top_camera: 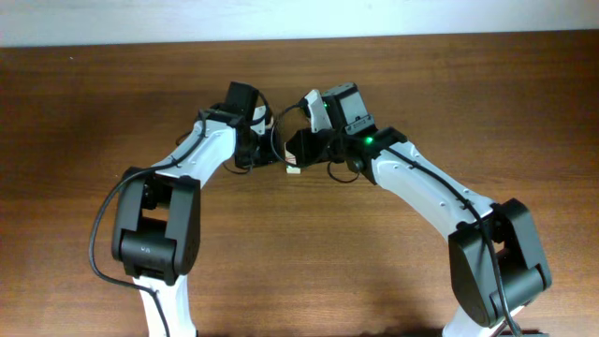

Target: Rotate 4 blocks

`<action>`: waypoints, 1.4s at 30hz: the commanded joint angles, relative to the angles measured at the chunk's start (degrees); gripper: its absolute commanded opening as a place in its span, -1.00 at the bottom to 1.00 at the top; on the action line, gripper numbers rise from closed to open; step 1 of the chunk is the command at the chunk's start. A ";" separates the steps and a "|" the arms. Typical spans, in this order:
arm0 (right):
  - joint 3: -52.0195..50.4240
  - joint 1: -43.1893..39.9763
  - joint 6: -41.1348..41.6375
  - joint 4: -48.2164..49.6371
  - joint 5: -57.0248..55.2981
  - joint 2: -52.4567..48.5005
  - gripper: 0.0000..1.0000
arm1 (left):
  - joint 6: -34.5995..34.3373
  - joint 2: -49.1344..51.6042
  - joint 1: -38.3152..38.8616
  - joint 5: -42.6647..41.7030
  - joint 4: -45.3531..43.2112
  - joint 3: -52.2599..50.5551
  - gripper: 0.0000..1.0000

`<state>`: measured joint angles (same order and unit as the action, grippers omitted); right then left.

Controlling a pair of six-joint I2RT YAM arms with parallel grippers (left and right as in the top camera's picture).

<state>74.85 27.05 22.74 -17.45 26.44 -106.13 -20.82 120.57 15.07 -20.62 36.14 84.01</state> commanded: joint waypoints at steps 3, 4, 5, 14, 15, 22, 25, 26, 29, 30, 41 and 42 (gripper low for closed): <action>-2.43 0.37 0.72 -1.70 -6.62 -4.02 -0.92 | 1.18 0.26 -5.05 0.17 2.75 7.28 -1.00; -2.43 0.37 0.72 -1.53 -6.60 -4.04 -0.92 | 1.95 0.26 -5.49 0.92 4.02 8.96 -1.00; -2.43 0.37 0.42 -1.09 -5.97 -4.02 -0.91 | 3.80 0.26 -5.51 1.18 5.51 10.97 -1.00; -2.40 0.37 0.02 -1.03 -3.91 0.70 -0.64 | 4.20 -3.41 -8.22 6.75 9.01 19.34 -1.00; -2.40 0.37 0.00 -1.14 -3.89 0.98 -0.63 | 4.20 -3.45 -8.50 6.84 8.94 19.34 -1.00; -2.40 0.87 -1.03 1.44 -3.45 1.09 -0.66 | 4.20 -3.45 -8.48 7.74 8.52 19.34 -1.00; -2.43 1.46 0.26 2.25 -8.33 0.81 -0.69 | 4.17 -3.45 -8.48 14.21 8.52 19.34 -1.00; -2.43 2.05 0.26 2.36 -9.88 0.76 -0.69 | 4.17 -3.45 -8.50 18.25 8.50 19.34 -1.00; -2.43 3.37 0.22 2.47 -12.15 0.72 -0.73 | 4.17 -3.45 -8.50 28.09 8.09 19.34 -1.00; -2.43 3.37 0.22 2.47 -12.17 0.61 -0.78 | 4.17 -3.45 -8.50 34.34 8.04 19.34 -0.95; -1.53 3.37 -0.46 2.86 -11.23 0.44 -0.79 | 4.17 -3.45 -8.48 39.04 8.11 19.32 0.98; -0.74 3.39 -1.44 2.69 -10.14 0.46 -0.81 | 4.17 -3.45 -8.48 39.04 8.11 19.32 0.98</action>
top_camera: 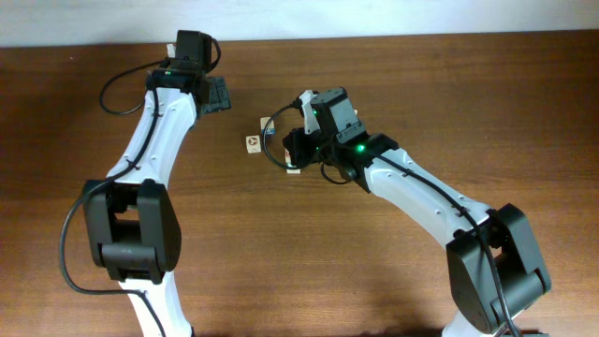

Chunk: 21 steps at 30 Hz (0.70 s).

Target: Rotate 4 blocks

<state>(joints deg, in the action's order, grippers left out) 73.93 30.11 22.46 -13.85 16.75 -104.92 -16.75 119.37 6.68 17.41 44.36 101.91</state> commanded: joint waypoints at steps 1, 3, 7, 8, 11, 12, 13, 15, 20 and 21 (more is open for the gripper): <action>0.46 0.33 -1.14 -0.87 0.17 -0.57 -0.82 | 0.11 -2.25 -0.09 1.01 -0.11 1.42 0.98; 1.05 0.33 -1.16 -0.90 0.61 -0.22 -0.88 | 0.11 -2.25 -0.09 1.01 -0.11 1.42 0.98; 1.31 0.33 -1.18 -0.74 0.79 2.29 -0.92 | 0.11 -2.25 -0.09 1.01 -0.11 1.42 0.98; 1.31 0.33 -1.18 -0.48 0.79 2.67 -0.92 | 0.11 -2.25 -0.09 1.01 -0.11 1.42 0.98; 1.42 0.33 -1.18 -0.13 0.79 4.22 -0.92 | 0.11 -2.25 -0.09 1.01 -0.11 1.42 0.98; 1.42 0.33 -1.18 0.00 0.79 4.76 -0.92 | 0.11 -2.25 -0.09 1.01 -0.11 1.42 0.98; 1.42 0.31 -1.20 -0.07 0.79 5.33 -0.92 | 0.11 -2.25 -0.09 1.01 -0.11 1.42 0.98; 1.42 0.28 -3.02 -0.94 0.50 8.68 -0.92 | 0.11 -2.25 -0.09 1.01 -0.11 1.42 0.98; 1.42 0.20 -6.16 -21.59 -17.33 32.28 -0.71 | 0.11 -2.25 -0.09 1.01 -0.11 1.42 0.98; 1.42 0.20 -6.16 -28.48 -22.16 39.21 -0.42 | 0.11 -2.25 -0.09 1.01 -0.11 1.42 0.98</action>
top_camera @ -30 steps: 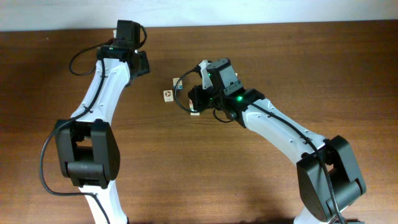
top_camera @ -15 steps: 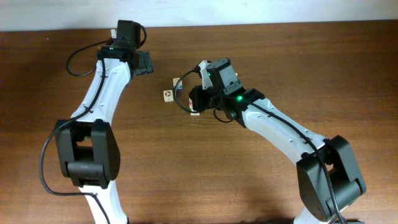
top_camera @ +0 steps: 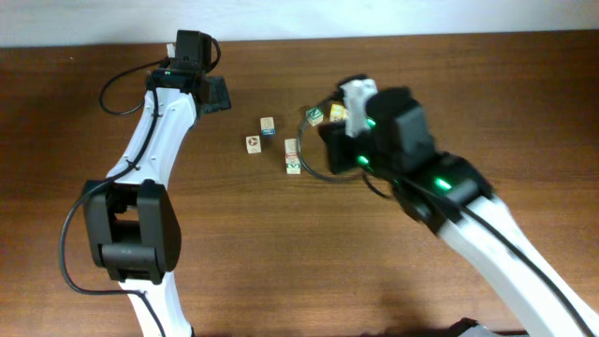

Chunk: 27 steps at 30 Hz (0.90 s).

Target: Rotate 4 blocks

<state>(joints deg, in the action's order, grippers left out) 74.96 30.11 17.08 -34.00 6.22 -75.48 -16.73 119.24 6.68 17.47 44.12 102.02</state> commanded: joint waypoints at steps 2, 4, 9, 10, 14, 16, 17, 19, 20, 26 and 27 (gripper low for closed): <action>0.39 0.20 -0.76 -16.04 -13.84 19.80 0.97 | 0.09 -2.12 -0.09 0.94 0.13 1.31 0.98; 0.39 0.20 -0.76 -21.42 -15.08 27.32 0.97 | 0.09 -2.12 -0.09 0.94 0.13 1.31 0.99; 0.37 0.20 -0.76 -35.47 -24.15 38.77 0.97 | 0.09 -2.12 -0.09 0.94 0.13 1.31 0.98; 0.35 0.20 -0.76 -37.70 -29.33 38.77 0.97 | 0.09 -2.12 -0.09 0.94 0.13 1.31 0.98; 0.22 0.22 -0.79 -39.30 -35.39 38.77 0.97 | 0.09 -2.12 -0.09 0.94 0.13 1.31 0.98; -1.57 -1.57 -0.79 -38.38 -34.67 39.65 0.97 | 0.09 -2.12 -0.09 0.94 0.13 1.31 0.98; -4.50 -5.18 -1.49 -35.89 -32.26 41.83 0.97 | 0.09 -2.12 -0.09 0.94 0.13 1.31 0.98; -11.74 -12.59 -14.93 -26.49 -22.27 47.17 0.97 | 0.09 -2.12 -0.09 0.94 0.13 1.31 0.98; -18.97 -19.12 -23.74 -18.14 -14.12 51.78 0.97 | 0.09 -2.12 -0.09 0.94 0.13 1.31 0.98; -60.26 -26.38 -23.65 21.68 -5.95 71.87 0.97 | 0.09 -2.12 -0.09 0.94 0.13 1.31 0.98; -63.93 -26.25 -23.65 25.68 -5.70 73.40 0.97 | 0.09 -2.12 -0.09 0.94 0.13 1.31 0.98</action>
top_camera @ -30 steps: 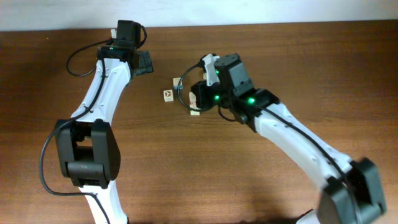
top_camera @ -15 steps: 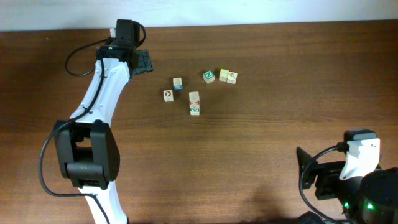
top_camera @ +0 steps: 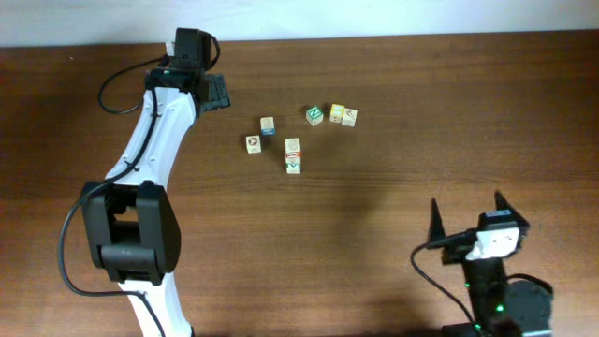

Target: Rotate 4 blocks

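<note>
Several small wooden blocks lie at the table's far middle. One block (top_camera: 268,124) and another (top_camera: 253,144) sit on the left, with a pair touching end to end (top_camera: 293,155) beside them. A green-faced block (top_camera: 314,114) and two yellowish ones (top_camera: 343,114) sit on the right. My left gripper (top_camera: 218,94) rests at the far left, well clear of the blocks, its dark fingers spread and empty. My right gripper (top_camera: 468,217) stands open at the near right, fingers pointing away from me, holding nothing.
The brown table (top_camera: 421,112) ends at a pale wall along the far edge. The left arm's base (top_camera: 131,243) stands at the near left and the right arm's base (top_camera: 496,300) at the near right.
My right arm has drawn back from over the blocks to the near right corner, gripper open. The left arm and the blocks have not moved.
Both grippers were close together over the blocks at the far middle. Then the left gripper stood at the far left while the right stayed by the blocks. Later the right arm rose above them, uncovering all blocks, and now it sits at the near right.
</note>
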`<action>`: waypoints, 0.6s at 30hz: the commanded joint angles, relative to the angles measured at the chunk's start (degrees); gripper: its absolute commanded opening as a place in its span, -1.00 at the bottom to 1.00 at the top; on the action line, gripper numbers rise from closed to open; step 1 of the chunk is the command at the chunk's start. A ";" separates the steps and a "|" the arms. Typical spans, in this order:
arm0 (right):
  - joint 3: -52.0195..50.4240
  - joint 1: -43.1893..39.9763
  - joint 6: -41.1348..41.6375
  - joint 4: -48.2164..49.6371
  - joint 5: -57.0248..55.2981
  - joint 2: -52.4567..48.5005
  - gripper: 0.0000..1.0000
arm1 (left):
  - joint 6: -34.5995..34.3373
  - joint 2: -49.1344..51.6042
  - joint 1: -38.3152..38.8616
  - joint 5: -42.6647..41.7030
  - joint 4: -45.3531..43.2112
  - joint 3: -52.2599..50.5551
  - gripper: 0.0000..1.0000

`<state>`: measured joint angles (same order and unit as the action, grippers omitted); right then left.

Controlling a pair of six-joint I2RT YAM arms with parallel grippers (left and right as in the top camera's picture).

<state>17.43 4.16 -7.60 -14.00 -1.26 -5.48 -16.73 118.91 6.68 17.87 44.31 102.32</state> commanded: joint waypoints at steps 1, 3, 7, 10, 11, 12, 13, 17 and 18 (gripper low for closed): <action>-9.29 -0.15 0.98 8.44 2.12 4.85 0.97 | 0.09 -1.79 -0.09 0.55 -0.07 1.01 0.98; -13.90 -0.11 0.98 13.46 2.10 5.29 0.97 | 0.09 -1.79 -0.09 0.55 -0.07 1.01 0.98; -17.11 -0.11 0.98 9.33 0.83 5.29 0.97 | 0.09 -1.79 -0.09 0.55 -0.07 1.01 0.98; -17.11 -0.11 0.96 9.40 0.83 5.22 0.97 | 0.09 -1.79 -0.09 0.55 -0.07 1.01 0.98; -17.11 -0.11 0.96 9.40 0.83 5.22 0.98 | 0.09 -1.79 -0.09 0.55 -0.07 1.01 0.98; -17.11 -0.11 0.96 9.40 0.83 5.22 0.98 | 0.09 -1.79 -0.09 0.52 -0.07 1.01 0.99; -17.11 -0.11 0.98 9.40 0.83 5.22 0.97 | 0.09 -1.79 -0.09 0.55 -0.07 1.01 0.98; -17.11 -0.11 0.96 9.40 0.83 5.22 0.97 | 0.09 -1.79 -0.09 0.55 -0.07 1.01 0.98; -17.11 -0.11 0.96 9.40 0.83 5.22 0.98 | 0.09 -1.79 -0.09 0.55 -0.07 1.01 0.99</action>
<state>0.80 4.16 -7.42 -4.47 0.10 -0.69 -16.73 118.91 6.68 17.87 44.21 102.35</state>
